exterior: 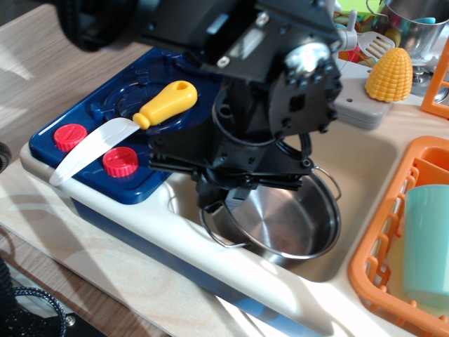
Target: Put pan on stove from sink
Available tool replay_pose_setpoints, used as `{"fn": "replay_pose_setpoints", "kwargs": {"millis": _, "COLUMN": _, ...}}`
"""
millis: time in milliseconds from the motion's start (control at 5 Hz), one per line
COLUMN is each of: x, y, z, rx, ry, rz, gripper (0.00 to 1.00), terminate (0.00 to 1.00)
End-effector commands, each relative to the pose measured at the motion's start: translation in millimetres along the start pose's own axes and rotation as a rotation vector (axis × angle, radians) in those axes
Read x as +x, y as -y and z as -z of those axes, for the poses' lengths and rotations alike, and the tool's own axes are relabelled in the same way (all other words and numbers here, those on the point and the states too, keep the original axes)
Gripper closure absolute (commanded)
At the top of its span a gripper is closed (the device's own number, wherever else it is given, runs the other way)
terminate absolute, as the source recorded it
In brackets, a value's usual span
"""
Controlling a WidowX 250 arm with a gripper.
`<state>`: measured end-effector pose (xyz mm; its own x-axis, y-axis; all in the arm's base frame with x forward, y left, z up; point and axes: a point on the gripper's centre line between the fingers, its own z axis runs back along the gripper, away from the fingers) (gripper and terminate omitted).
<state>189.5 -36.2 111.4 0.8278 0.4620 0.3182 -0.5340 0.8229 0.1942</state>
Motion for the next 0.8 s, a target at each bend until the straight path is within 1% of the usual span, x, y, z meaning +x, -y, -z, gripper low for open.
{"fn": "replay_pose_setpoints", "kwargs": {"millis": 0, "x": 27.5, "y": -28.9, "z": -50.5, "rx": 0.065, "ry": 0.105, "rz": -0.022, "gripper": 1.0, "terminate": 0.0}}
{"fn": "replay_pose_setpoints", "kwargs": {"millis": 200, "x": 47.0, "y": -51.8, "z": -60.5, "rx": 0.094, "ry": 0.198, "rz": -0.019, "gripper": 1.0, "terminate": 0.0}}
{"fn": "replay_pose_setpoints", "kwargs": {"millis": 400, "x": 77.8, "y": -72.6, "z": -59.0, "rx": 0.084, "ry": 0.261, "rz": 0.023, "gripper": 1.0, "terminate": 0.0}}
{"fn": "replay_pose_setpoints", "kwargs": {"millis": 600, "x": 114.5, "y": -79.1, "z": -51.2, "rx": 0.059, "ry": 0.323, "rz": 0.083, "gripper": 1.0, "terminate": 0.0}}
